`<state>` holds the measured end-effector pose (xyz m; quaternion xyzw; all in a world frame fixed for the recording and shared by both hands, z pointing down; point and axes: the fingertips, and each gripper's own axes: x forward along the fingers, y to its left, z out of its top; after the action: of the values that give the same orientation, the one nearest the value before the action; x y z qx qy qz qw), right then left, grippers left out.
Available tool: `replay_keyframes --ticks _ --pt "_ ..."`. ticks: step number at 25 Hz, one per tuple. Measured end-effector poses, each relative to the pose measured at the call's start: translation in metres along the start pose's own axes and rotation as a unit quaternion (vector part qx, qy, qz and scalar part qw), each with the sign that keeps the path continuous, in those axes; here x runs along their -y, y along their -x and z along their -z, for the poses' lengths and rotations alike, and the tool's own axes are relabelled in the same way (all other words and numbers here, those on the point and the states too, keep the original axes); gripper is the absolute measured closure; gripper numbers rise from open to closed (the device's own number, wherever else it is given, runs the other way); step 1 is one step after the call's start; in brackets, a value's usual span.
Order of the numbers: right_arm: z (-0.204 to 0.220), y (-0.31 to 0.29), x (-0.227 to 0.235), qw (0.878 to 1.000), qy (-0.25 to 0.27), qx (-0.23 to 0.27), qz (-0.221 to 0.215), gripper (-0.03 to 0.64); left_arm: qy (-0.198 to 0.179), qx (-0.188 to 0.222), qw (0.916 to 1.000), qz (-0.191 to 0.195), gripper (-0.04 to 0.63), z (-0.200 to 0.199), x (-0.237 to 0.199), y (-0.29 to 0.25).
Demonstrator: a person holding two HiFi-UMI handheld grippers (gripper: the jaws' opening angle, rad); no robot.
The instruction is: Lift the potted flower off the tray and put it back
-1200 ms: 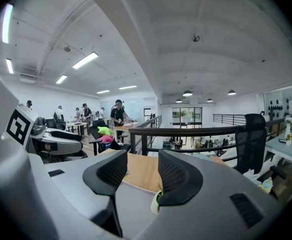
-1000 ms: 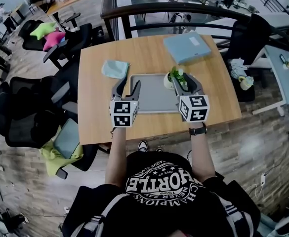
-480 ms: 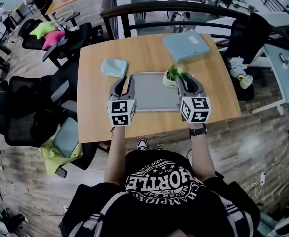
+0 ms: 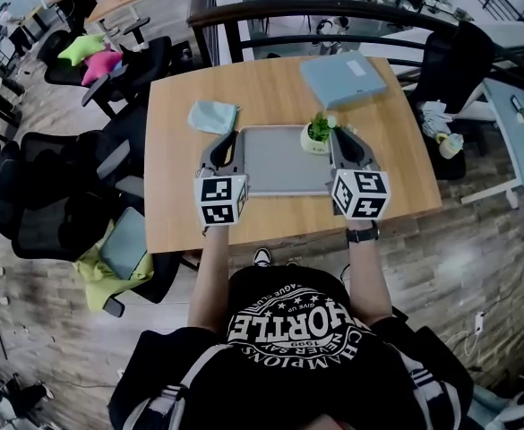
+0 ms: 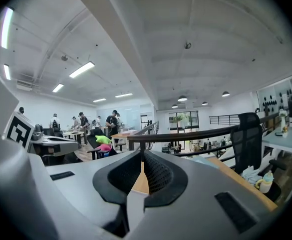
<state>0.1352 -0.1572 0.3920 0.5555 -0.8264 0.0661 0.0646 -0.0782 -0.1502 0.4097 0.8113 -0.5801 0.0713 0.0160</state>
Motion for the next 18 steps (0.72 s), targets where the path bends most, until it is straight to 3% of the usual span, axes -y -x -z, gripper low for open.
replay_keyframes --ticks 8,18 --pt "-0.006 0.005 0.0 1.0 -0.009 0.014 0.002 0.6 -0.004 0.02 0.9996 -0.018 0.577 -0.013 -0.008 0.008" --pt "-0.005 0.011 0.006 1.0 -0.014 0.017 0.011 0.599 -0.003 0.018 0.9998 -0.005 0.577 -0.01 -0.002 0.012"
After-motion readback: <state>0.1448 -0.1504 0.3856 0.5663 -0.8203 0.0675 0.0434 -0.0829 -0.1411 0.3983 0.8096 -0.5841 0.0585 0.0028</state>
